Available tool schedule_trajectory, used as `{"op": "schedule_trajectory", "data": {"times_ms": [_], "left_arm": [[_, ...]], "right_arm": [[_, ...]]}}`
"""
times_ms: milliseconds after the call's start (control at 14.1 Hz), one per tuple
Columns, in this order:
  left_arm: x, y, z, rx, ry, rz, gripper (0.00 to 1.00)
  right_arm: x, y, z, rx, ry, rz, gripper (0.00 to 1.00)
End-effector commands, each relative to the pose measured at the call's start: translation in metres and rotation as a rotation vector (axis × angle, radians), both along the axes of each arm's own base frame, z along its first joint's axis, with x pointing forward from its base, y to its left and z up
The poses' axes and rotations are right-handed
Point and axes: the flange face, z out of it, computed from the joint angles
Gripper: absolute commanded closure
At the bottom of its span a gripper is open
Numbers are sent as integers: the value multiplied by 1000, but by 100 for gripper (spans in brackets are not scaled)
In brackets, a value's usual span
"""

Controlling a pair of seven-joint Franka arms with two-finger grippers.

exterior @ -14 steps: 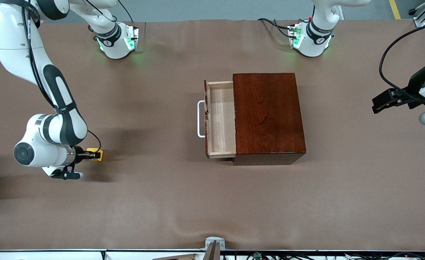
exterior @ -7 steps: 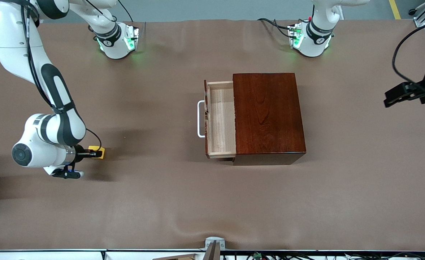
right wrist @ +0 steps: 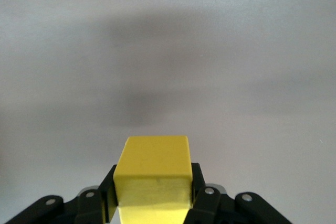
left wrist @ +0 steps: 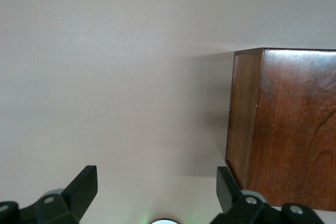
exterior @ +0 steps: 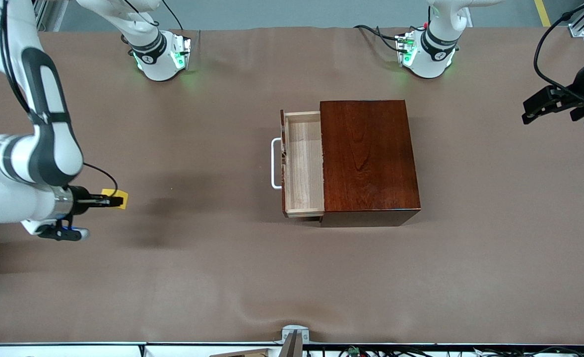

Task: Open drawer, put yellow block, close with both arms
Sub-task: 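Lift the yellow cube with the right gripper and carry it over the drawer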

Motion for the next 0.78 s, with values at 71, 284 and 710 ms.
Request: {"op": "schedule_trajectory", "data": {"times_ms": [71,284,710], "left_arm": [[-19,0,1,-7,-11,-26,0],[-25,-1,8,-6,-20,-28,0],[-27,-8,11,-6,-17,-40,0]], "right_arm": [[-22,7,57,23,12,-5,100],[-39,15,95,47,46,-28,100],[-50,73,133,7,44,-130,100]]}}
